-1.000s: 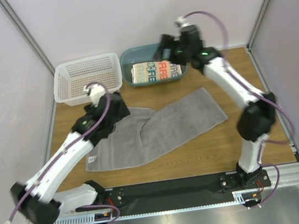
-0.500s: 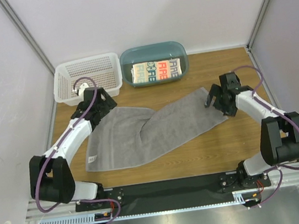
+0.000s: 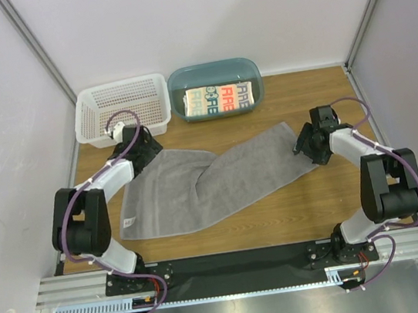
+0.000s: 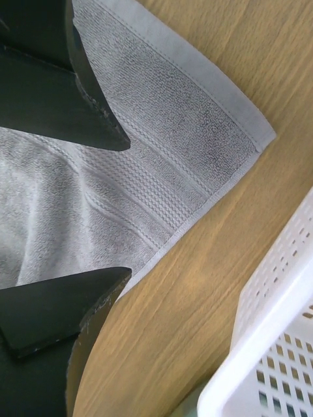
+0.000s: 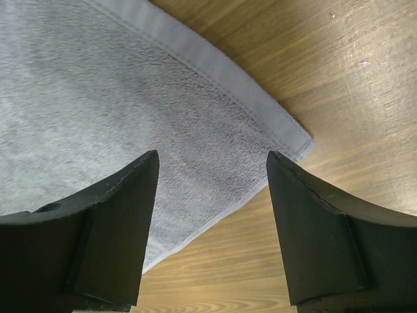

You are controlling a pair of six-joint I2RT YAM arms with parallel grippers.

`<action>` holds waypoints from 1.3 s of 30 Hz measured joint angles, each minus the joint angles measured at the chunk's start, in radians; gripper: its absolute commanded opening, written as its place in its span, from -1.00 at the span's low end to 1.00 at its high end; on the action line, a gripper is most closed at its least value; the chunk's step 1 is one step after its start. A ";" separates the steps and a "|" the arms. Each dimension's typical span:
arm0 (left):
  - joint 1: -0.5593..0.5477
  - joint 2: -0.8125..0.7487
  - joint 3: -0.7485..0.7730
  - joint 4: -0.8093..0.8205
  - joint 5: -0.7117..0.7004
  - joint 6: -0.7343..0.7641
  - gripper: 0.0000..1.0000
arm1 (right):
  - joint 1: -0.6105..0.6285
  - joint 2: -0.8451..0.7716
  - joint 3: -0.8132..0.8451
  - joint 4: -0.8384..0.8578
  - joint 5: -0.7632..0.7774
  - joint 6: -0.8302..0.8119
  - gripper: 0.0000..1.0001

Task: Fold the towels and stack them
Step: Flatten out the crumpled towel

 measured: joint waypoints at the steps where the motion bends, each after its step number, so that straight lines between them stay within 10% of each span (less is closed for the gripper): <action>1: 0.000 0.009 0.000 0.006 0.000 -0.001 0.48 | 0.000 0.007 -0.002 0.003 0.002 0.000 0.37; 6: 0.007 0.051 0.000 0.045 0.002 -0.019 0.34 | 0.000 0.051 -0.011 0.016 0.006 -0.008 -0.24; 20: 0.084 0.111 -0.069 0.121 0.025 -0.167 0.26 | -0.013 0.027 -0.058 -0.018 0.072 0.003 -0.90; 39: 0.133 0.181 0.002 0.109 0.031 -0.251 0.00 | -0.028 -0.348 -0.262 -0.275 0.109 0.179 -1.00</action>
